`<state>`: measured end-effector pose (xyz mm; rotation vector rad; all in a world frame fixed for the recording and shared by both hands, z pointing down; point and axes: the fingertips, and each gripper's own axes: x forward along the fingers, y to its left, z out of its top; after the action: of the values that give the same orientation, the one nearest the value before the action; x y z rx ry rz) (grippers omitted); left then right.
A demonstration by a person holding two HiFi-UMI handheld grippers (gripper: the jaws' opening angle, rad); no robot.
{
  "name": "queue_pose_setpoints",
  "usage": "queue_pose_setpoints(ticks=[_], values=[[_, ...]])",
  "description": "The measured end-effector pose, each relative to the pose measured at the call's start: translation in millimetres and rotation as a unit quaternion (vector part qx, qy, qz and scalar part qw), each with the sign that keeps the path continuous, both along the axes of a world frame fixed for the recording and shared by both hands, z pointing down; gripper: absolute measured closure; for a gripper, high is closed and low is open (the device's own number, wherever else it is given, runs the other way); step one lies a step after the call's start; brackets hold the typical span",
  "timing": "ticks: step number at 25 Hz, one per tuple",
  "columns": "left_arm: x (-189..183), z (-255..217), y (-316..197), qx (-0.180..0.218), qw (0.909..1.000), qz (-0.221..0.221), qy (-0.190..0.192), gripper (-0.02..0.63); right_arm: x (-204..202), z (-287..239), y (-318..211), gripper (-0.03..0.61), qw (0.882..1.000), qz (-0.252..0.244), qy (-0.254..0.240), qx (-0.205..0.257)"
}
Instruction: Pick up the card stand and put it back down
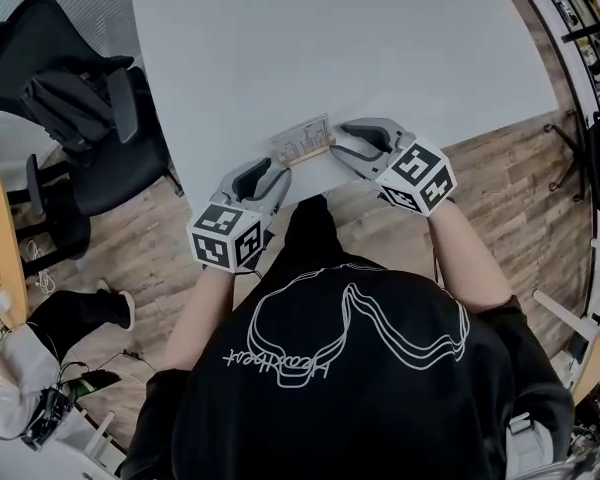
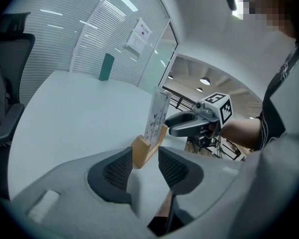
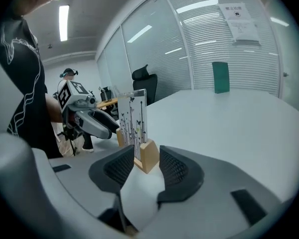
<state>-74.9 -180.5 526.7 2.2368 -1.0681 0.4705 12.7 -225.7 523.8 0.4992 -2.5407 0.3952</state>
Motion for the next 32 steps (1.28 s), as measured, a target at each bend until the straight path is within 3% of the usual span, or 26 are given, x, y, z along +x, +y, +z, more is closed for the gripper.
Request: queue_pose_setpoints(ticks=[6, 32], values=[[5.2, 5.5, -5.0, 0.003, 0.9999, 0.011, 0.004, 0.460, -8.8, 10.8, 0.6, 0.409, 0.998, -0.049, 0.017, 0.025], [6.0, 4.7, -18.9, 0.043, 0.9985, 0.014, -0.031, 0.471, -15.9, 14.5, -2.1, 0.446, 0.999, -0.022, 0.000, 0.031]])
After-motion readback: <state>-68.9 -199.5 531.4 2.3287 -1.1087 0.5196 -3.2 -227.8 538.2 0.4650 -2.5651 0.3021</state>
